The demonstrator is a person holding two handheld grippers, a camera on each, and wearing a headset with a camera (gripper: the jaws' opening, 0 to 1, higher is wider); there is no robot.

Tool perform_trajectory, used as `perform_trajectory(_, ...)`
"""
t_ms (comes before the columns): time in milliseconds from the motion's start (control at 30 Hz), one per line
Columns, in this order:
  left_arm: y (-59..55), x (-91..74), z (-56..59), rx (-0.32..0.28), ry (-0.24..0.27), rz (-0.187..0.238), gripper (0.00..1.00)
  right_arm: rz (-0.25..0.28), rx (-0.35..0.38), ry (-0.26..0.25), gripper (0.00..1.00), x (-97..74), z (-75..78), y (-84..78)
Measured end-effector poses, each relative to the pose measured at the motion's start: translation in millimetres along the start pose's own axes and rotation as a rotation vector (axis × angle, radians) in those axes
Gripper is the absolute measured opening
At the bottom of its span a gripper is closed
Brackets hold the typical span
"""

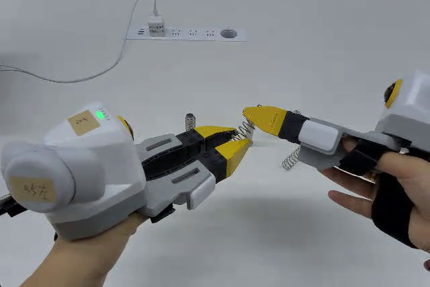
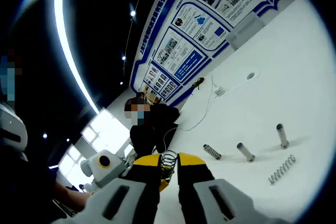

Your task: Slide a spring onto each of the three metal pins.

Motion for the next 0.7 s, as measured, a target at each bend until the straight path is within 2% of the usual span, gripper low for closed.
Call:
perform_trajectory(133,-0.4,0.1,-0.9,0.003,0.008,-0.002,0.11,0.0,-0.009,0.015,0.12,1.3,-2.1,0.8)
perform_trajectory(233,-4.6,0.8,-1.6,0.001,0.013,-0.033,0.12,-0.017,-0.049,0.008,0.12,1.9,-1.4,-1.6)
perform_trajectory(367,-9.4,0.0,-3.4,0.017,0.023,-0.06,0.15,-0.012,-0.085,-0.008,0.11,1.0,1.5,0.8)
perform_trajectory(433,-13.1,-0.9,-5.1,0.013,0.031,-0.078,0.17,-0.01,-0.107,-0.024,0.11,0.0,4.8,3.1)
perform_trajectory(500,-17.0,-2.1,-7.3,0.034,0.043,-0.099,0.2,-0.005,-0.177,-0.059,0.11,-1.5,11.0,7.9)
perform_trajectory(633,-23.4,-4.5,-10.3,0.056,0.062,-0.134,0.24,0.002,-0.244,-0.097,0.11,-2.2,16.1,14.8)
perform_trajectory(700,-29.0,-6.2,-12.3,0.074,0.072,-0.164,0.27,0.004,-0.288,-0.132,0.11,-2.9,21.9,19.1)
Point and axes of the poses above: the centre of the closed fingertips' face, and the gripper's own axes: x roughly forward along the fingers, z roughly to its right, y roughly out of its top, the point moved 1 cm from there along -x, roughly backward along the fingers, and after that the axes turned 1 degree about x, right-handed, at the moved point
